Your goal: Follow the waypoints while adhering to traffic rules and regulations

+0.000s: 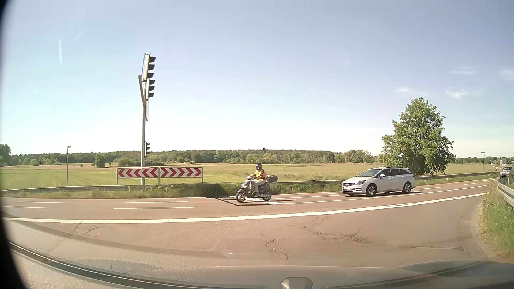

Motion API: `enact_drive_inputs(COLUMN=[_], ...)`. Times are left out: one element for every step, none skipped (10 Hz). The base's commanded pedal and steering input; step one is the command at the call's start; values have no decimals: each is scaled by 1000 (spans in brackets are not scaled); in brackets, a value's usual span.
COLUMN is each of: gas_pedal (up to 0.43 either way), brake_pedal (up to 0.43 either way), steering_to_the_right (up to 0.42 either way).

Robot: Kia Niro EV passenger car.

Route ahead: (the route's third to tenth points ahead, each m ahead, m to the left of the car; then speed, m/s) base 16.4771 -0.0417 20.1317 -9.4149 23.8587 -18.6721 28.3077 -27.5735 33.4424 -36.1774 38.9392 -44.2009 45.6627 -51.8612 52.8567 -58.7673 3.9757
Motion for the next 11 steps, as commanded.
enact_drive_inputs(gas_pedal=[421, 409, 398, 390, 378, 358, 358, 350, 339, 339, 339], brake_pedal=[24, 24, 24, 24, 24, 24, 24, 24, 24, 24, 24], steering_to_the_right=[215, 235, 255, 272, 282, 293, 306, 318, 323, 323, 322])
